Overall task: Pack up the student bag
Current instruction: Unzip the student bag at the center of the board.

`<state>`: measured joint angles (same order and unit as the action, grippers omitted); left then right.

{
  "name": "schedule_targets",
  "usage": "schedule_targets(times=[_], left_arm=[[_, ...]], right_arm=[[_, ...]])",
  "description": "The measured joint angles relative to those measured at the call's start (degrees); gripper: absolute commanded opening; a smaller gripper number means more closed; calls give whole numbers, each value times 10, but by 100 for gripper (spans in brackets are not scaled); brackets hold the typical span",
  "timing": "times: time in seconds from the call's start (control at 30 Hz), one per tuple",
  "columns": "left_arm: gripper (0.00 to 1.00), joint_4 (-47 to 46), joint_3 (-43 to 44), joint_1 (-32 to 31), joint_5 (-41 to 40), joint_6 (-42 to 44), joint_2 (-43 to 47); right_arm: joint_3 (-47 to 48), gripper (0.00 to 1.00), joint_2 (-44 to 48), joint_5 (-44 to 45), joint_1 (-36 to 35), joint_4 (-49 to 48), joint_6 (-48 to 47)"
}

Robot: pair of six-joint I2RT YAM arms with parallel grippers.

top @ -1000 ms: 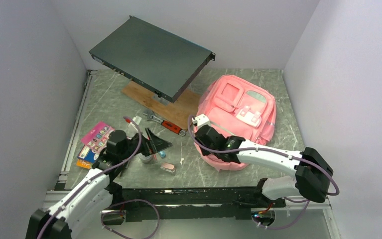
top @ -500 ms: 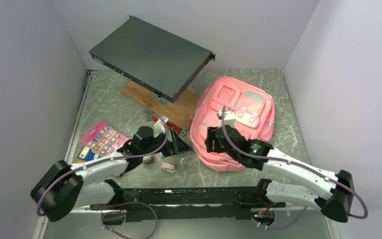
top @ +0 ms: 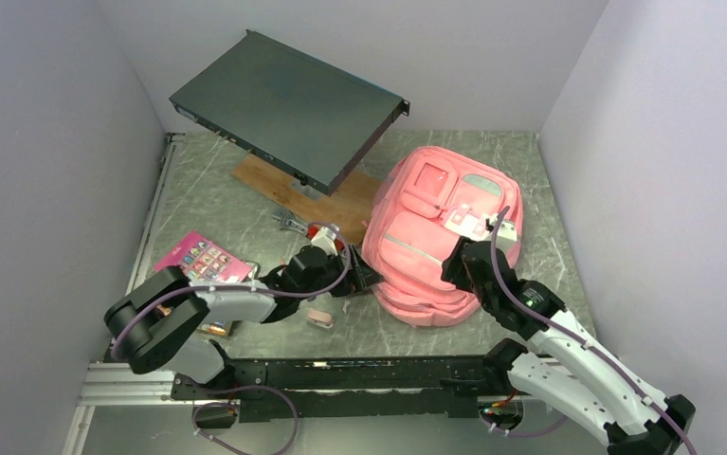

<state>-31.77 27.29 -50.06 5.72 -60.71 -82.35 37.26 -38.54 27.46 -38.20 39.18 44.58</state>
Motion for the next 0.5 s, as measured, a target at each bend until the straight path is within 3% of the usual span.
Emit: schedule_targets(times=[0.13,0.3,0.43,0.5], left_arm=[[80,2,32,0,-11,1,-52],[48,16,85,8,0,10,-109],[6,12,89,24,21,10,-124],[0,8,89,32,31,8,-124]], right_arm=[[-3,51,-19,-6,0,-1,-2],[-16,50,-17,-10,2,-3,-6],[-28,50,-17,-21,2,-16,-6],[-33,49,-18,-21,2,-17,-5]])
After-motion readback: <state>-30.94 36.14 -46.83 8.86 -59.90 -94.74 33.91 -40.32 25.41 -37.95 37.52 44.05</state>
